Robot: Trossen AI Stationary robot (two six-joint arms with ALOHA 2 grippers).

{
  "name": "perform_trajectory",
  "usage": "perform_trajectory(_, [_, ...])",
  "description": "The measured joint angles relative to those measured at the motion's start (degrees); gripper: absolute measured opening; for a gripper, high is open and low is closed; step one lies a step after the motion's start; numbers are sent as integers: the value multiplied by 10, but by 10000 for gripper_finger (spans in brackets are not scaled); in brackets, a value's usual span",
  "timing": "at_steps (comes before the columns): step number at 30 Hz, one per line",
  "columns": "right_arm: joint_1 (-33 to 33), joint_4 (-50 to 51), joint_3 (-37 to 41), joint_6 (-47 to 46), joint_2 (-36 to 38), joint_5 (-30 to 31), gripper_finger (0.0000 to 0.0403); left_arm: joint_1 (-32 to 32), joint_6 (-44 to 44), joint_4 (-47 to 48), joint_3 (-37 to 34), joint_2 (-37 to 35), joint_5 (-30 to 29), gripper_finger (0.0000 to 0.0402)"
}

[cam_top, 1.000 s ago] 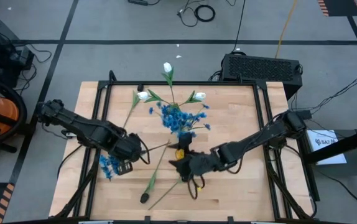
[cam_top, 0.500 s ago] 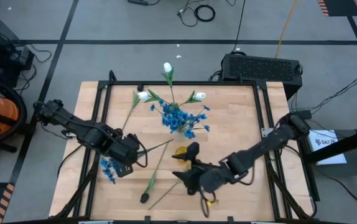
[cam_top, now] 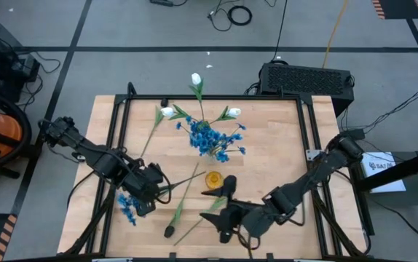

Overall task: Sort flowers into vase by color
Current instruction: Put the blue flower into the transparent vase

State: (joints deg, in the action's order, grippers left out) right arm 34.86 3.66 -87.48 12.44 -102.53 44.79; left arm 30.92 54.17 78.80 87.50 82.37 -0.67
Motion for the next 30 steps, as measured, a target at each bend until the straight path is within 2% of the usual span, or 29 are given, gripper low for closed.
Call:
perform_trajectory(4, [-31,-94,0,-12,-33,12,309,0,0,-6,0,0,1,22])
perform_trajectory(8, [-62,-107,-18,-6,-70,-6,308,0,-4,-6,0,0,3,22])
perform_trajectory(14, [-80,-18,-112,-26,-144,-88,294,8,-5,-29,0,0,4,22])
perform_trajectory(17, [-83,56,-179,-33,-185,-59,287,9,-5,-65,0,4,4,22])
perform_trajectory(22, [-89,155,-290,-34,-237,-31,284,20,-5,-61,0,16,11,22])
perform_trajectory(24, [-92,179,-311,-34,-248,-41,283,26,-5,-62,0,17,12,22])
perform_trajectory(30, [-111,184,-318,-53,-257,-127,283,29,-5,-63,0,18,6,22])
